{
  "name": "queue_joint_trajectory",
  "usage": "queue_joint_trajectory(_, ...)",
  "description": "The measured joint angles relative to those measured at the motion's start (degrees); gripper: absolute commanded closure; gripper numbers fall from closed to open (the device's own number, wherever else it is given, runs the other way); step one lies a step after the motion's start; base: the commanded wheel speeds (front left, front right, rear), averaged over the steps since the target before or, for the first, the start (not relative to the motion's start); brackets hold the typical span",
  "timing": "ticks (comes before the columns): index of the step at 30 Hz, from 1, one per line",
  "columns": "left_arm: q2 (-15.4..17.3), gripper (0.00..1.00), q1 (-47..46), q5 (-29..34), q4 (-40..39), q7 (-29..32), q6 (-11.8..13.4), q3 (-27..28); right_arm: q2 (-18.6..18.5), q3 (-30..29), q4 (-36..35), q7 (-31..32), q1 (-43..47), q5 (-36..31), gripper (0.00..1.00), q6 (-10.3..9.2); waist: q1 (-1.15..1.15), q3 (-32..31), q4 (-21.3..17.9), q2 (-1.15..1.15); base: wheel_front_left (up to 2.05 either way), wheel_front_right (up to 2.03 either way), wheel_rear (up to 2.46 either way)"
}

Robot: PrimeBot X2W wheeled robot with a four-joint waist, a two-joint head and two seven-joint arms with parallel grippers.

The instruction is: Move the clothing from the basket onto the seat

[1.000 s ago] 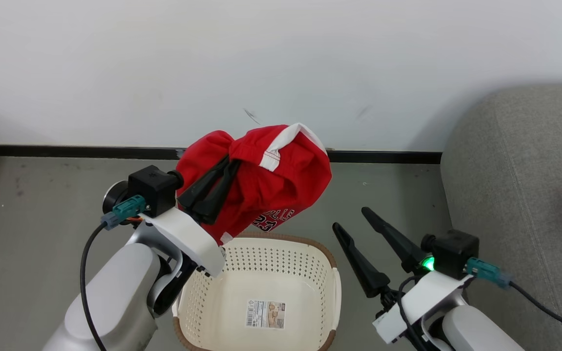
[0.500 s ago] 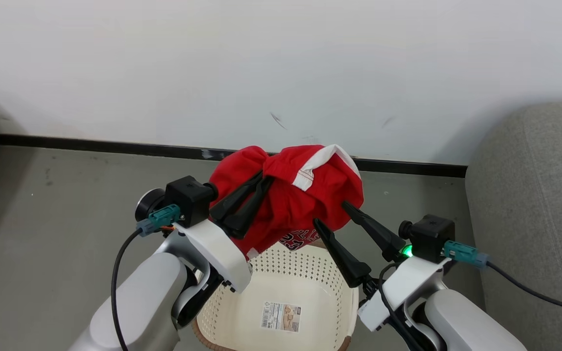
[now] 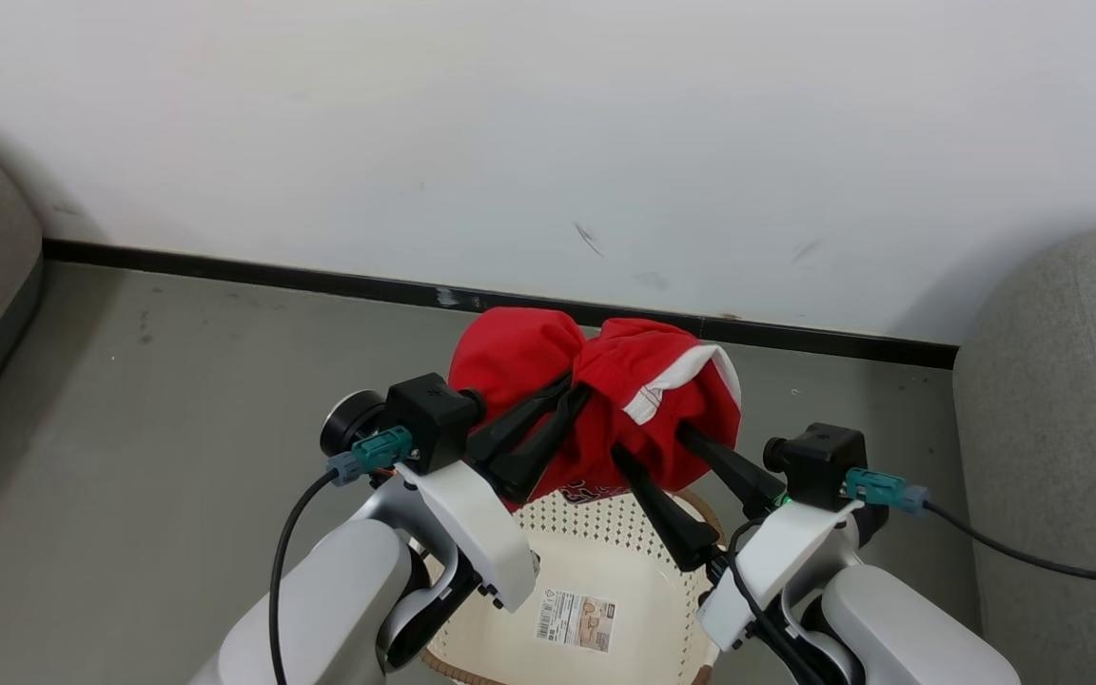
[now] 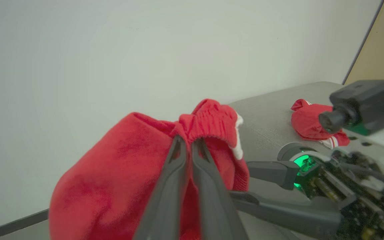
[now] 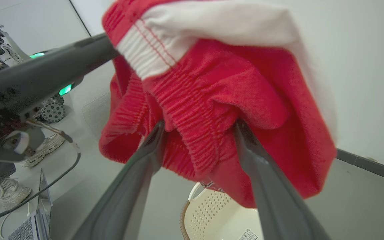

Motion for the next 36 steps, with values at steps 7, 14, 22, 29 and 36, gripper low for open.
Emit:
queue_joint_trajectory(7, -0.5, 1.0, 0.0, -0.2, -0.6, 0.5, 0.0, -1.4, 0.2, 1.3, 2.1, 0.0, -2.2, 1.7, 0.67, 0.0, 0.0, -0.4, 2.0, 0.0, 0.0, 0.0, 0.0)
queue_joint_trajectory(14, -0.6, 1.0, 0.0, -0.5, -0.7, 0.7, 0.0, -1.8, 0.2, 1.2, 2.7, 0.0, -3.3, 2.6, 1.0, 0.0, 0.0, -0.7, 3.5, 0.0, 0.0, 0.0, 0.0)
queue_joint_trajectory(22, 0.2, 1.0, 0.8, -1.0, -0.1, 0.8, 0.0, -1.0, 0.1, -0.1, 2.3, 0.0, -3.3, 2.6, 1.0, 0.0, 0.0, -1.5, 4.3, 0.0, 0.0, 0.0, 0.0)
queue_joint_trajectory(29, 0.9, 1.0, 1.7, -1.1, 0.3, 0.9, 0.1, -0.5, -0.2, -1.3, 1.2, 0.0, -3.2, 2.6, 1.0, 0.01, 0.0, -1.7, 3.6, 0.0, 0.0, 0.0, 0.0)
queue_joint_trajectory(36, 1.0, 0.0, 2.1, -1.4, 0.5, 0.9, 0.1, -0.5, -0.9, -2.8, 0.5, 0.0, -3.1, 2.4, 1.0, 0.0, 0.0, -2.1, 2.9, 0.0, 0.0, 0.0, 0.0)
